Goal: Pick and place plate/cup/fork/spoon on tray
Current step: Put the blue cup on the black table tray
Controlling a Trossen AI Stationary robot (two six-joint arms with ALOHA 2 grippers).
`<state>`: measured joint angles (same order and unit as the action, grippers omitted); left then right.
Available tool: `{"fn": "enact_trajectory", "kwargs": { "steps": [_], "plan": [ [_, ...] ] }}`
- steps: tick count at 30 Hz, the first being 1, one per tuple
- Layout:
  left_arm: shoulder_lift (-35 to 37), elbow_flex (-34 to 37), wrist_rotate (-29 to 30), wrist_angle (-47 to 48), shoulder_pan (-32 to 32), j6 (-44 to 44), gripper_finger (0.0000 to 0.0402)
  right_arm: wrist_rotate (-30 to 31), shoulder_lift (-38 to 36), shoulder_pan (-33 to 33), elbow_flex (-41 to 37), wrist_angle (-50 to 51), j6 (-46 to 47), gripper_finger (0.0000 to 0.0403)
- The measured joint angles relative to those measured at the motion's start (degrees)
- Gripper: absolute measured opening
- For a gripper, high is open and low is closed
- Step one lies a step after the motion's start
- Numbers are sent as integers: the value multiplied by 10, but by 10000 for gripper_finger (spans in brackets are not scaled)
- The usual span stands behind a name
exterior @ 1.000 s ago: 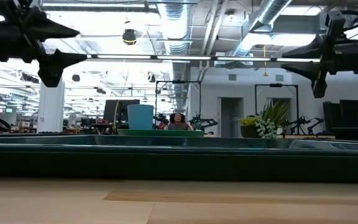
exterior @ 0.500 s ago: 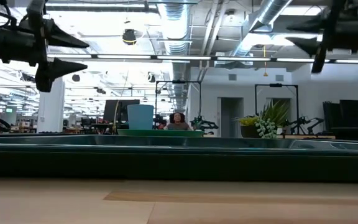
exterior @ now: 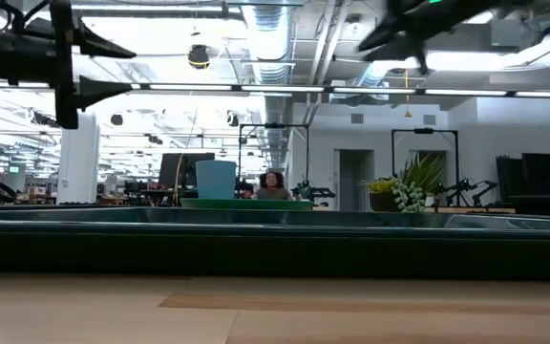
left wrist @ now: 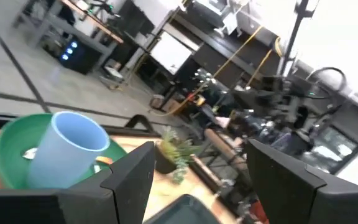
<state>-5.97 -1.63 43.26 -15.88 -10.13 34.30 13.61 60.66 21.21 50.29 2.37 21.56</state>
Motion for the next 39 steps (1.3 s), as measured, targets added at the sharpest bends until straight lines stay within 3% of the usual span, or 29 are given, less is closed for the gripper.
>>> {"fn": "enact_trajectory", "kwargs": {
  "steps": [9, 18, 29, 39],
  "plan": [
    [0, -1, -4, 63, 0, 59, 240, -1, 295, 31, 257, 81, -35, 195],
    [0, -2, -7, 103, 0, 74, 240, -13, 489, 28, 442, 110, -40, 228],
    [0, -3, -7, 124, 0, 74, 240, -17, 611, 4, 540, 149, -29, 227],
    [0, -3, -6, 126, 0, 76, 240, -18, 635, -4, 546, 161, -9, 227]
  ]
}}
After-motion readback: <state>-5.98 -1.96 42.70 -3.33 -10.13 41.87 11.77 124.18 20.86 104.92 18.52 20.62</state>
